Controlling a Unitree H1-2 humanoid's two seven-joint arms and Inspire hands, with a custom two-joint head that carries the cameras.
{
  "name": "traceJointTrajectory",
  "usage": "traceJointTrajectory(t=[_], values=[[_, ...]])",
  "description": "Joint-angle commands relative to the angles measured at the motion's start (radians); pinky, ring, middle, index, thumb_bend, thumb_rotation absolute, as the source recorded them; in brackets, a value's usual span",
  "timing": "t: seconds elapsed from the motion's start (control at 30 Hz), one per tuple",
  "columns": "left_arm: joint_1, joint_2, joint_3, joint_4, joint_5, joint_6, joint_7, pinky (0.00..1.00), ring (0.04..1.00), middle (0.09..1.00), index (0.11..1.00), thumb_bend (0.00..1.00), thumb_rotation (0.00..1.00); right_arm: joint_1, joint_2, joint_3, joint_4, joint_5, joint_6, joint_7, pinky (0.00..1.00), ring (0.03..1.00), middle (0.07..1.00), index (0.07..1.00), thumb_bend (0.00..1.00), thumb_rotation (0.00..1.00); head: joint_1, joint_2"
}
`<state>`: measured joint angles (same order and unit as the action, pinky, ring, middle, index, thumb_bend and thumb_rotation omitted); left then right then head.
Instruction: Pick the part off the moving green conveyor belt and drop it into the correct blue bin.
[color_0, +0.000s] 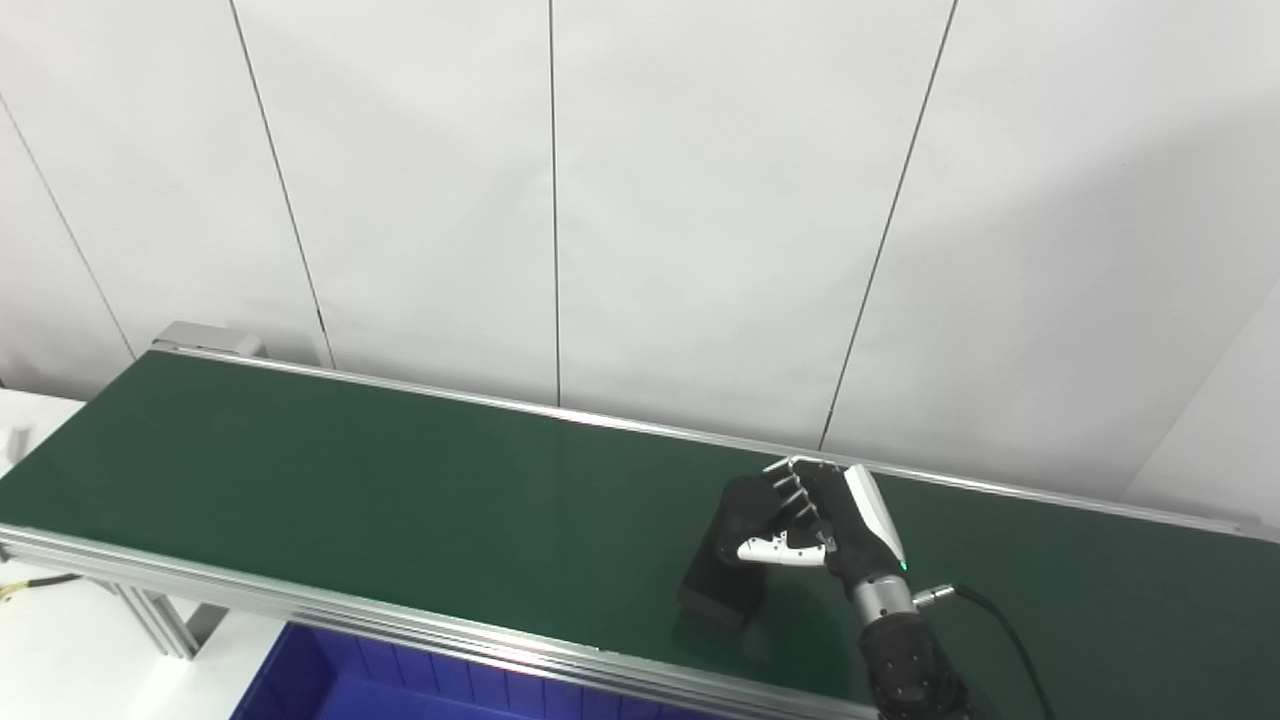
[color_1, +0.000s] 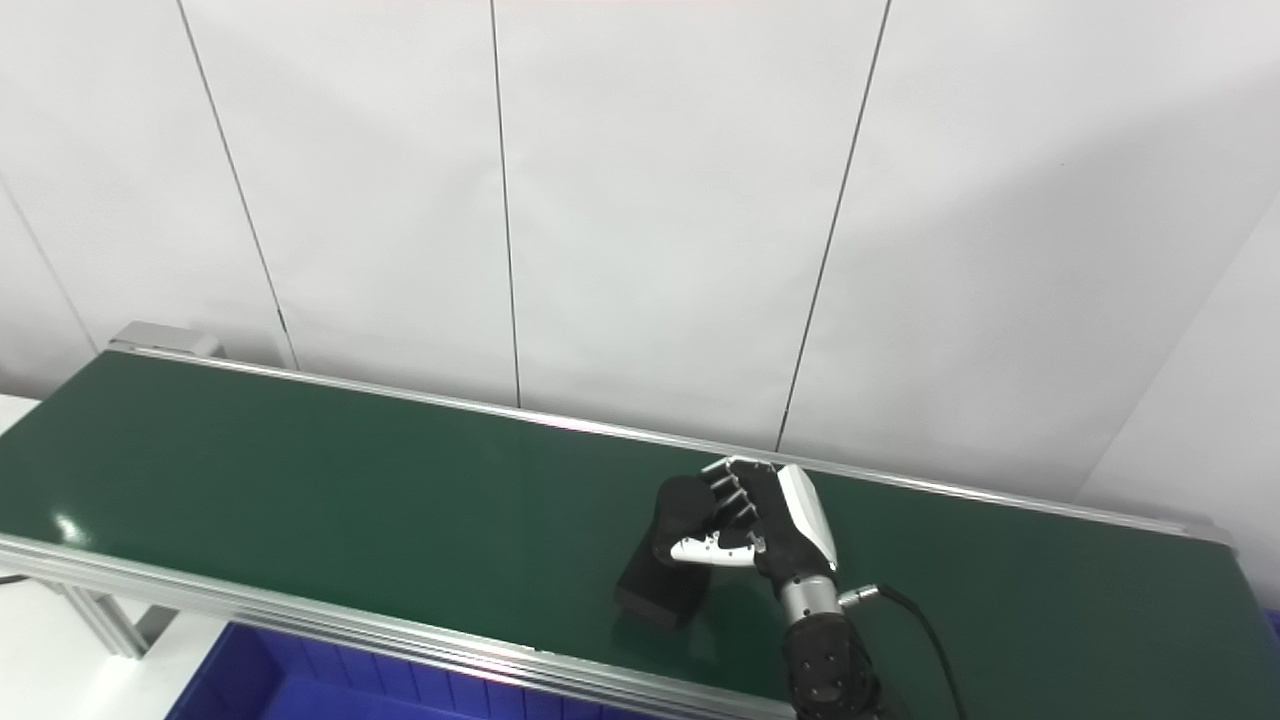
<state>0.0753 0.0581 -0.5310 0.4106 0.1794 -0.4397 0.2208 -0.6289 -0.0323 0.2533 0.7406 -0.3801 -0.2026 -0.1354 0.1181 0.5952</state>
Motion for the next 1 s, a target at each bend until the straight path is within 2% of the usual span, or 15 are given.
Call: traceJointTrajectory(t=[0.0,0.1,0.13,0.17,0.3,0.33,0.4,0.47,0.6,0.8,0.97], values=[[-0.005,-0.007,0.009,-0.041,-0.013,-0.030,-0.012,0.76,0.784,0.805,0.811,0.93,0.17,-0.014,-0.010,-0.014,-0.095,0.007,0.037,0.018,0.30,0.368,0.438,0.523,0.52,0.00,-0.017,0.022],[-0.003,0.002,0.027,-0.064,-0.019,-0.030,-0.030,0.75,0.789,0.808,0.822,0.90,0.17,0.028,-0.026,-0.027,-0.244,0.018,0.084,0.055,0.29,0.359,0.434,0.517,0.52,0.00,-0.077,0.078],[-0.004,0.006,0.030,-0.069,-0.023,-0.030,-0.035,0.75,0.788,0.809,0.822,0.90,0.17,0.041,-0.030,-0.032,-0.285,0.023,0.100,0.069,0.28,0.356,0.433,0.518,0.52,0.00,-0.077,0.078],[-0.005,0.010,0.037,-0.073,-0.030,-0.030,-0.043,0.75,0.787,0.809,0.821,0.90,0.16,0.053,-0.033,-0.036,-0.323,0.027,0.111,0.079,0.28,0.355,0.433,0.518,0.52,0.00,-0.116,0.089],[-0.008,0.023,0.059,-0.088,-0.040,-0.030,-0.068,0.73,0.775,0.805,0.815,0.91,0.18,0.102,-0.043,-0.060,-0.449,0.055,0.157,0.117,0.29,0.357,0.442,0.516,0.52,0.00,-0.180,0.102],[-0.007,0.026,0.061,-0.093,-0.042,-0.030,-0.071,0.72,0.774,0.804,0.813,0.90,0.16,0.111,-0.046,-0.063,-0.468,0.056,0.166,0.122,0.29,0.359,0.444,0.517,0.52,0.00,-0.180,0.102],[-0.004,0.034,0.070,-0.105,-0.047,-0.030,-0.078,0.72,0.772,0.800,0.812,0.90,0.16,0.136,-0.052,-0.070,-0.495,0.052,0.171,0.119,0.30,0.368,0.446,0.519,0.52,0.00,-0.245,0.104],[0.002,0.043,0.080,-0.117,-0.053,-0.030,-0.088,0.73,0.771,0.794,0.811,0.91,0.18,0.158,-0.056,-0.077,-0.518,0.049,0.174,0.114,0.30,0.365,0.443,0.522,0.52,0.00,-0.274,0.111],[0.010,0.056,0.101,-0.136,-0.075,-0.030,-0.114,0.74,0.778,0.784,0.815,0.92,0.20,0.199,-0.058,-0.099,-0.568,0.025,0.208,0.094,0.30,0.366,0.443,0.519,0.52,0.00,-0.309,0.126],[0.025,0.073,0.147,-0.171,-0.113,-0.030,-0.175,0.76,0.790,0.783,0.826,0.91,0.22,0.280,-0.071,-0.170,-0.651,0.034,0.224,0.061,0.27,0.343,0.433,0.521,0.52,0.00,-0.388,0.145],[0.039,0.080,0.186,-0.192,-0.143,-0.030,-0.232,0.78,0.799,0.790,0.832,0.90,0.21,0.391,-0.078,-0.230,-0.773,0.041,0.248,0.044,0.31,0.372,0.446,0.518,0.52,0.00,-0.417,0.146]])
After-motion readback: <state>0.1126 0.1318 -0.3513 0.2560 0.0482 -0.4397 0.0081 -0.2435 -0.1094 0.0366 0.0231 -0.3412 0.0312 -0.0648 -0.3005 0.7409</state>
